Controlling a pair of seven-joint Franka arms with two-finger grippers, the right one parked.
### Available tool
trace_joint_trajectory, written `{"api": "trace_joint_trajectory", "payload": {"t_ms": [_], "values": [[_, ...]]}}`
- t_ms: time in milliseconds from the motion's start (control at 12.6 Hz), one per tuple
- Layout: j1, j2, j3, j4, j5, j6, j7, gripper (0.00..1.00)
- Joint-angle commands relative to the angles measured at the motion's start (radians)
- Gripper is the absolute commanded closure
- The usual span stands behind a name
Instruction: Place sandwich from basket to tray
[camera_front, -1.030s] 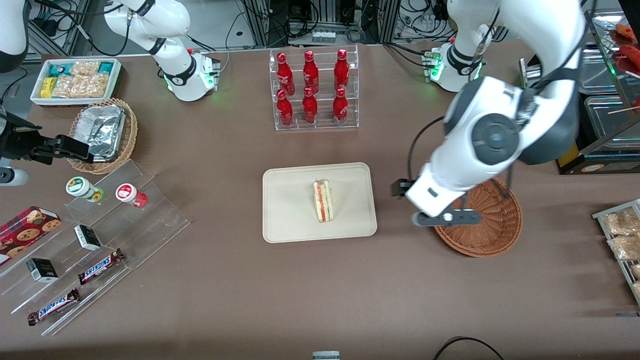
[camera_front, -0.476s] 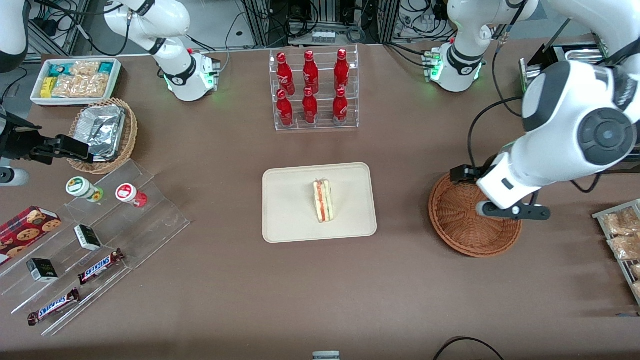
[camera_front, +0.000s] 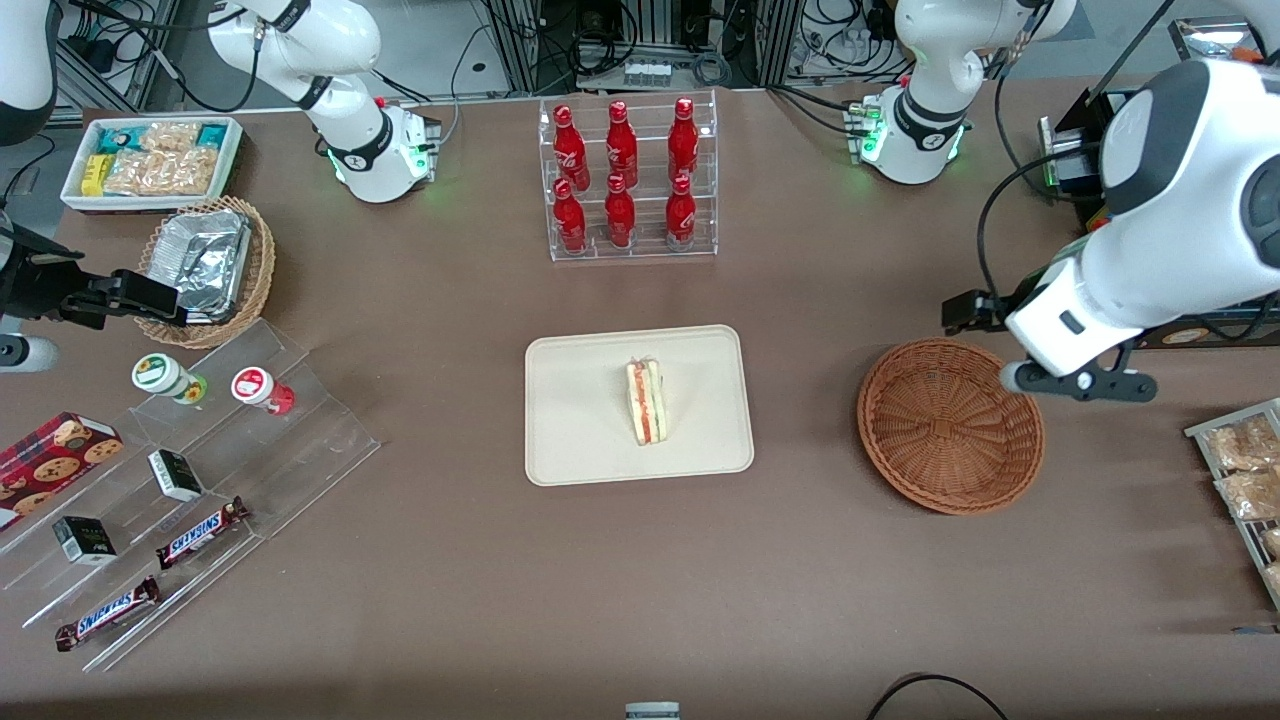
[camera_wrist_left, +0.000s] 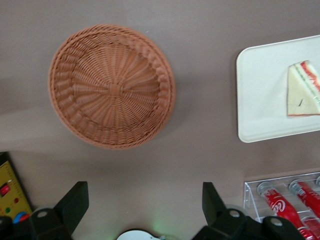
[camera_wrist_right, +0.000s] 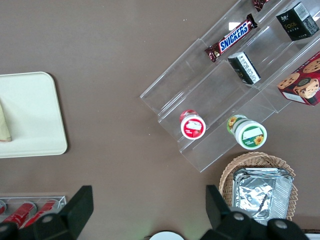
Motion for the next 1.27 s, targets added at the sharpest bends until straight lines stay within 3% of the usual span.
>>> {"api": "trace_joint_trajectory", "payload": {"t_ms": [0,555,951,1189], "values": [[0.0,-0.08,0.036,-0.057,-0.018,-0.049,0.062,0.0],[-0.007,-0.189,0.127,-0.058,-0.018,-0.195,0.121,0.0],[-0.053,-0.206,0.217,-0.05,-0.016,-0.226,0.126,0.0],[-0.053,-0.214,0.221,-0.047,-0.016,-0.232,0.126,0.0]]}}
